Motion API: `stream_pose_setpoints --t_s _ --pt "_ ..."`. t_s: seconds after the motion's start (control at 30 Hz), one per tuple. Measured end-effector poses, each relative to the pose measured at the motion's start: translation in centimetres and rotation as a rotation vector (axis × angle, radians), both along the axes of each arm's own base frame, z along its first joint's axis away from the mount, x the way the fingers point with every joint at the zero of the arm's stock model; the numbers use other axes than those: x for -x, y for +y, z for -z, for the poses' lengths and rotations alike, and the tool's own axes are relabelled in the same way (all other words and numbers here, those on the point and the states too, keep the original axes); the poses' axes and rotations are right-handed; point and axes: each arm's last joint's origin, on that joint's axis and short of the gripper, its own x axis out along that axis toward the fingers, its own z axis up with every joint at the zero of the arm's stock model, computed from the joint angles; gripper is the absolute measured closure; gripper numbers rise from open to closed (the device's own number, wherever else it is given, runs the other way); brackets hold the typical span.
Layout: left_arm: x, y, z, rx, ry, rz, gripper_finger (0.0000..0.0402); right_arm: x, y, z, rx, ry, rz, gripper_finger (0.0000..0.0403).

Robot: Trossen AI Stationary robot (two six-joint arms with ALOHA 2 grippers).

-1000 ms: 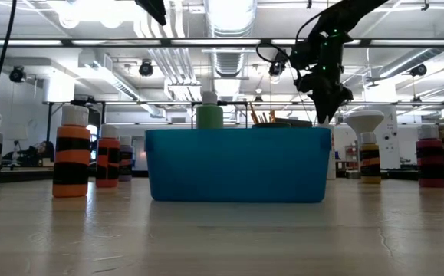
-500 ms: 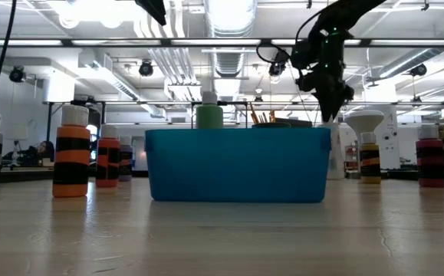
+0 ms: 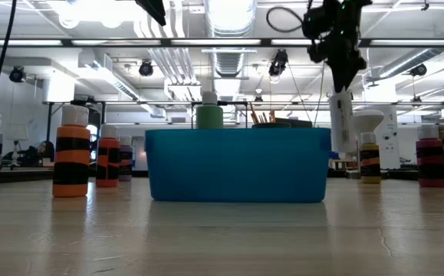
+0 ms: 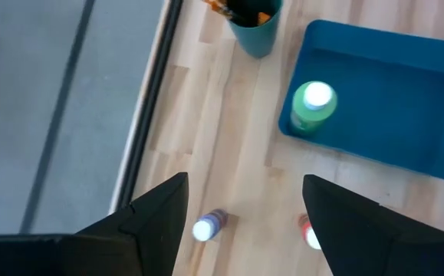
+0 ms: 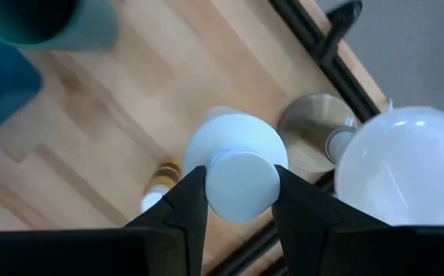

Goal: Pick & Place Paint Supplies
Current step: Put the large white paint bottle into the blue bin

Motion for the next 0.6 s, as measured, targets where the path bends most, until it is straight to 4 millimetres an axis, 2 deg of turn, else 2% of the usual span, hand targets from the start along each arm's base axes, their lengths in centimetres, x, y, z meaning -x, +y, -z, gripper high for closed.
stream_pose_setpoints --t_s 0.3,0.6 --pt "0.2 0.0 0.3 -0.013 0.040 -0.017 0.0140 -0.2 4.4 -3.8 0.066 -0.142 -0.133 0.0289" --pt "0.2 0.0 0.4 -0.003 0.043 -0.028 0.0140 -0.5 9.8 -6.5 0.042 -0.203 -0.226 0.0289"
